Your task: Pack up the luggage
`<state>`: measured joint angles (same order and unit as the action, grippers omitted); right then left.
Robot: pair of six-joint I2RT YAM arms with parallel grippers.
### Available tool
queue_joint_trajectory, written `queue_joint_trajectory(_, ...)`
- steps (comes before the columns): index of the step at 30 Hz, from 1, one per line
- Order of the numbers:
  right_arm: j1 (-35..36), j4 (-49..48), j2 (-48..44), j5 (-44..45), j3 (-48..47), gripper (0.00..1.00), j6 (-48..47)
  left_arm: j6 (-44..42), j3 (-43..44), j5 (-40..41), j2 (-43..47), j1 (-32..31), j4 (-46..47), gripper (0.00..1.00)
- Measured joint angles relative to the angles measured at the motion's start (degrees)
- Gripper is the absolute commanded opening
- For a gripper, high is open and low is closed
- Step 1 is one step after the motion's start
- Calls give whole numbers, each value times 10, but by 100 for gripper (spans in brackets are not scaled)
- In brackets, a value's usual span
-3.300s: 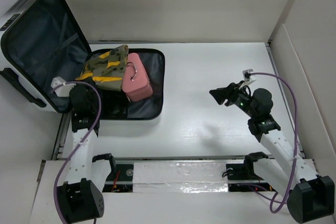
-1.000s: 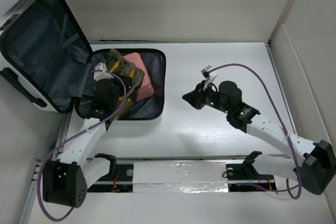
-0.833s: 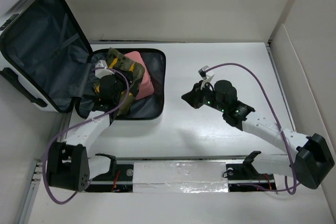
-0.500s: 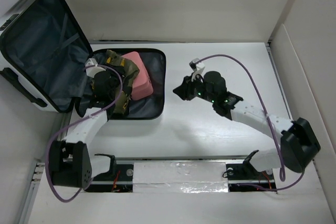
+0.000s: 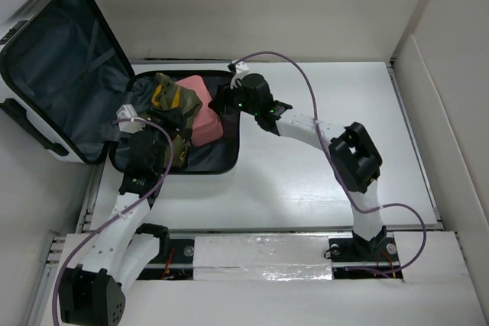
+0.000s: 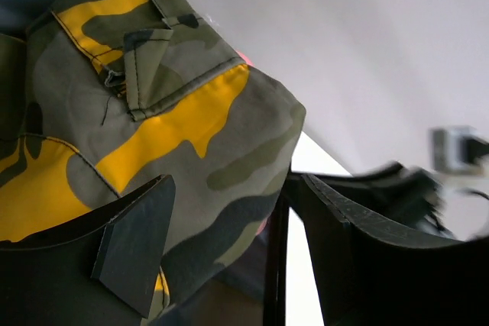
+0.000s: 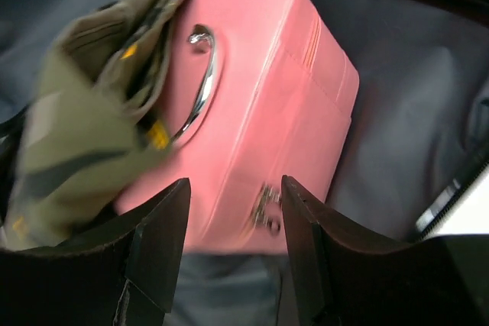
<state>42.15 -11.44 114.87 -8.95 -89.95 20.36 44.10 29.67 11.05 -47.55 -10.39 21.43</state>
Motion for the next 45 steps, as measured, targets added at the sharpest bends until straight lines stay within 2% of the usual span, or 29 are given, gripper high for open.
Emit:
queue_joint_trajectory(4, 3, 28, 75, 6, -77, 57, 3, 1, -15, -12, 34, 0, -6, 63)
queue_joint_trajectory(7, 7, 43, 96, 9, -117, 57, 0, 1, -25, -23, 55, 0, -6, 63)
queue_joint_trajectory(9, 14, 54, 98, 20, -127, 57, -5, 2, -35, -29, 68, 0, -7, 62)
queue_joint_trajectory(17, 72, 95, 97, 168, -157, 54, -84, 11, -57, -36, 139, 0, -20, 61)
queue_joint_trajectory(25, 87, 106, 96, 220, -177, 54, -118, 15, -59, -42, 156, 0, -20, 61)
queue_joint_trajectory(30, 86, 113, 93, 216, -178, 53, -127, 20, -76, -42, 155, 0, -21, 60)
queue_joint_trajectory(33, 84, 121, 94, 200, -192, 45, -122, 22, -77, -45, 154, 0, -20, 60)
queue_joint_trajectory(34, 83, 120, 96, 194, -198, 37, -118, 23, -77, -45, 154, 0, -20, 60)
queue_joint_trajectory(38, 80, 120, 118, 167, -229, 24, -104, 23, -77, -45, 158, 0, -20, 60)
queue_joint_trajectory(42, 77, 127, 159, 148, -266, 27, -95, 23, -78, -45, 162, 0, -19, 60)
queue_joint_trajectory(43, 77, 128, 166, 145, -273, 37, -93, 23, -78, -45, 162, 0, -19, 60)
queue_joint_trajectory(45, 77, 129, 176, 139, -286, 42, -86, 23, -80, -45, 163, 0, -19, 60)
